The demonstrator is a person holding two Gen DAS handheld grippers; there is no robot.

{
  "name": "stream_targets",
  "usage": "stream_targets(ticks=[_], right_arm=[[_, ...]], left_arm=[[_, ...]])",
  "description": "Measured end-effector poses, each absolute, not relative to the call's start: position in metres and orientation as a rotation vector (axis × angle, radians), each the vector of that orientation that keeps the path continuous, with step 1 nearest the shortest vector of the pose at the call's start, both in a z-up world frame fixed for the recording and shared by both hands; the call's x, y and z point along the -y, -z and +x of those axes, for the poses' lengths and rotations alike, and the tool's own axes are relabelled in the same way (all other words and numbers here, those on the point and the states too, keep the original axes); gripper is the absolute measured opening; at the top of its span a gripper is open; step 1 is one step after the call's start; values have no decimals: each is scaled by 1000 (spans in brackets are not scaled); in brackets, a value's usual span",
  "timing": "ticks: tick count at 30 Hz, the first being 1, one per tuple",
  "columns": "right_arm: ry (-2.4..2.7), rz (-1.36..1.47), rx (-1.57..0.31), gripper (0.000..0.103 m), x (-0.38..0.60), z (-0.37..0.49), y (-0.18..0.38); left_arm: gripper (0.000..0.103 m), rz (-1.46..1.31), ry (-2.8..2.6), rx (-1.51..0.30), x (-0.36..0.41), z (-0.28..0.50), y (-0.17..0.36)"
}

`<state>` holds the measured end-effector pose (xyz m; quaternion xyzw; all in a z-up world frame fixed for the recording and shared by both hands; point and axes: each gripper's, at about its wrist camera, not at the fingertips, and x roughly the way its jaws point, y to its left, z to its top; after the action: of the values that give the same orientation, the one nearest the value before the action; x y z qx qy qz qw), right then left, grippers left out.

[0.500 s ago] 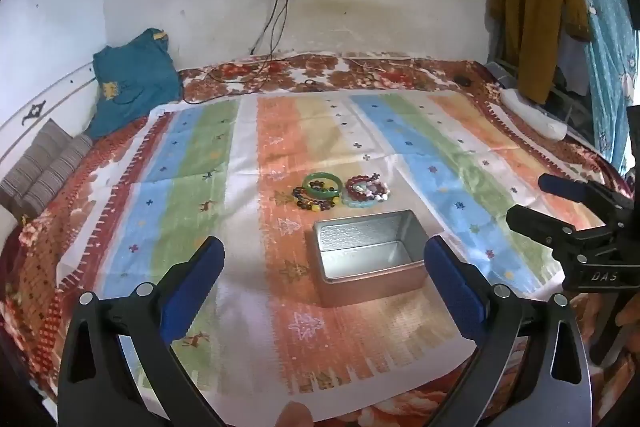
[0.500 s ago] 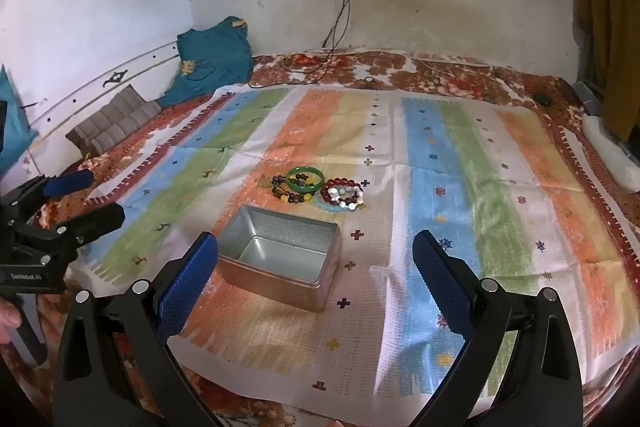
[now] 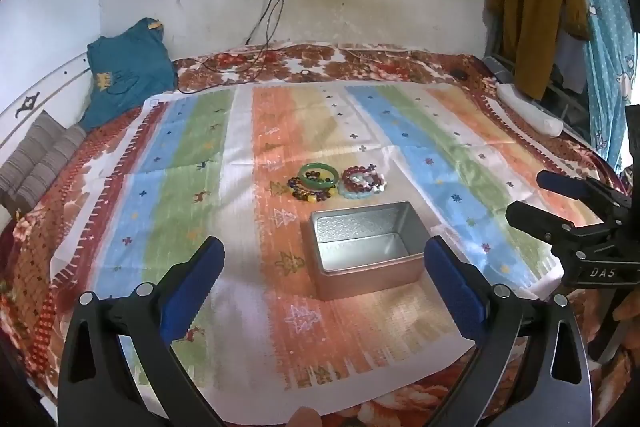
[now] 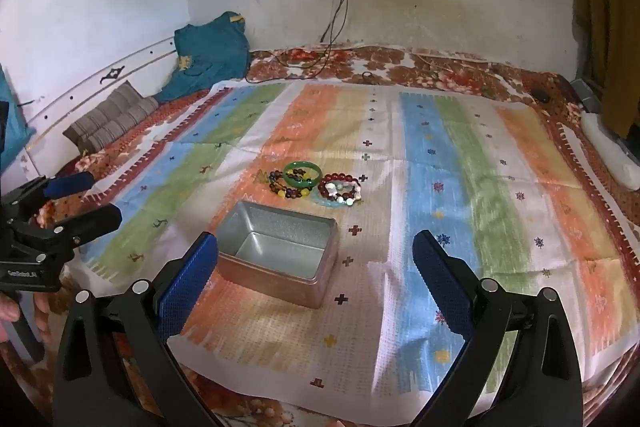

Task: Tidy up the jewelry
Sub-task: 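Move both grippers toward the bracelets beside the silver tin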

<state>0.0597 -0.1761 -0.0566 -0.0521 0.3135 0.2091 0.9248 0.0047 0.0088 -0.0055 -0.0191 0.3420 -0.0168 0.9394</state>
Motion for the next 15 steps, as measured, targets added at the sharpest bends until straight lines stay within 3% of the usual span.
stream_targets(ticks=[15], right_arm=[[-398, -98, -686, 99, 176, 68, 59]], left_arm=[[97, -36, 6, -712, -12, 5, 6]])
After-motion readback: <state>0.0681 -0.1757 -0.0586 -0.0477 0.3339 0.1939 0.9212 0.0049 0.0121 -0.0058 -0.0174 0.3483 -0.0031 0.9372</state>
